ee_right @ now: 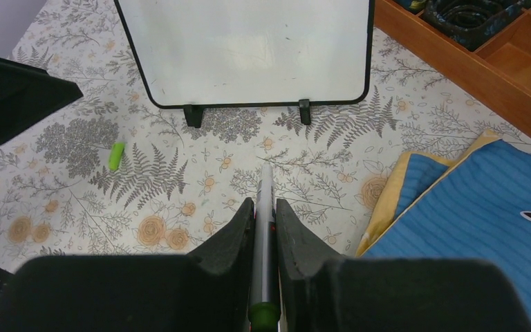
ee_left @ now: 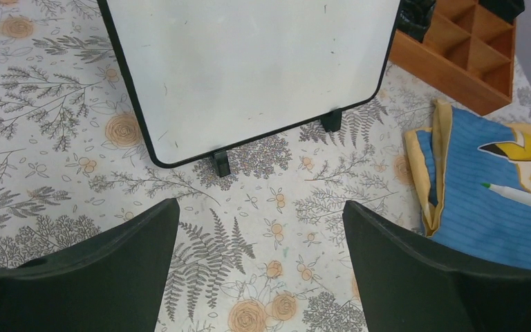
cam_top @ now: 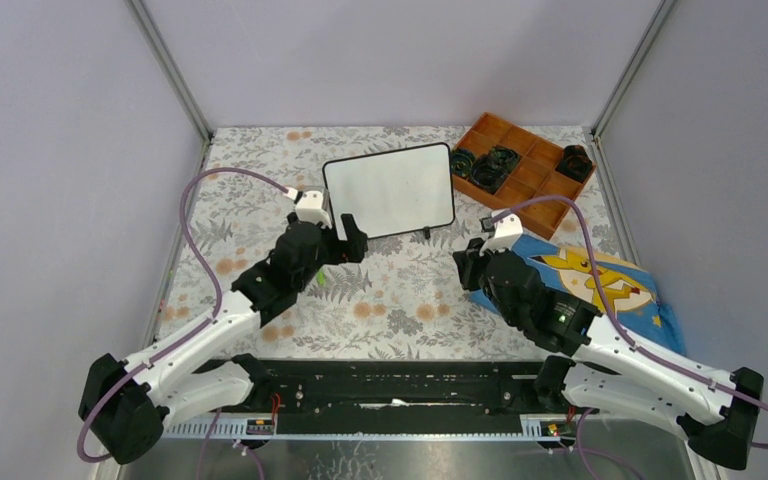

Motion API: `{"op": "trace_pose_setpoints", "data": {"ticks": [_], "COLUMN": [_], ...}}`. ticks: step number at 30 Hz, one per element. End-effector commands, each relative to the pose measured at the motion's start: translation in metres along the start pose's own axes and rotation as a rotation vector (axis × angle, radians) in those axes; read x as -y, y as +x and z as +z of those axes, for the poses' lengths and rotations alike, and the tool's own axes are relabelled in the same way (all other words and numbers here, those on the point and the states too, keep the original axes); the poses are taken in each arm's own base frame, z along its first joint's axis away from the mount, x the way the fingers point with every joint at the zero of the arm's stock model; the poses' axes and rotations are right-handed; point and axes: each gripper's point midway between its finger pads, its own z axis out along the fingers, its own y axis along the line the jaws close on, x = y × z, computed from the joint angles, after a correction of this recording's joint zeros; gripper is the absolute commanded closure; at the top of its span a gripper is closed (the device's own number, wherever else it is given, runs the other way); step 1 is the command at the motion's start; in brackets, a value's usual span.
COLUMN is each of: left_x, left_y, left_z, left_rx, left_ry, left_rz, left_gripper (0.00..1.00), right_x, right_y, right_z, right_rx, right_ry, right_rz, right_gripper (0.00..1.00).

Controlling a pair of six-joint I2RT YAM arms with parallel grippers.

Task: Write a sentence on the whiteboard
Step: Adjust the whiteboard marker, then move the whiteboard stand to the center of the board.

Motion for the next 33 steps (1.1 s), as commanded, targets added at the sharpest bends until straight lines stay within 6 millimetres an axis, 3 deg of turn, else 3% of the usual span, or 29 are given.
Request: {"op": "trace_pose_setpoints", "data": {"ticks": [1, 6, 12, 18, 23, 33], "left_x": [0.002, 0.001, -0.003, -0.012, -0.011, -0.022], "left_y": [-0.026, -0.020, -0.021, -0.006, -0.001, 0.046], "left_z": [0.006, 0.008, 0.018, 0.020, 0.020, 0.049], "left_rx": [0.075, 0.064, 0.030, -0.036, -0.061, -0.269], "left_ry": [0.079, 0.123, 0.114, 0.084, 0.086, -0.027], "left_rz": [-0.025, -0.089, -0.121, -0.145, -0.152, -0.203], "left_gripper": [0.05, 0.05, 0.05, 0.05, 0.06, 0.21], "right_x": [0.008, 0.014, -0.001, -0.025, -0.031, -0.033], "right_y": [-0.014, -0.019, -0.030, -0.035, -0.034, -0.037], "right_z": [-0.006, -0.014, -0.013, 0.006, 0.023, 0.039], "right_rx": [0.047, 0.052, 0.102, 0.129, 0.116, 0.121], "right_ry": [0.035, 0.039, -0.040, -0.094, -0.059, -0.022], "right_rz": [0.030, -0.006, -0.012, 0.023, 0.067, -0.030], "right_gripper": [1.00, 1.00, 1.00, 1.00, 1.00, 1.00]}}
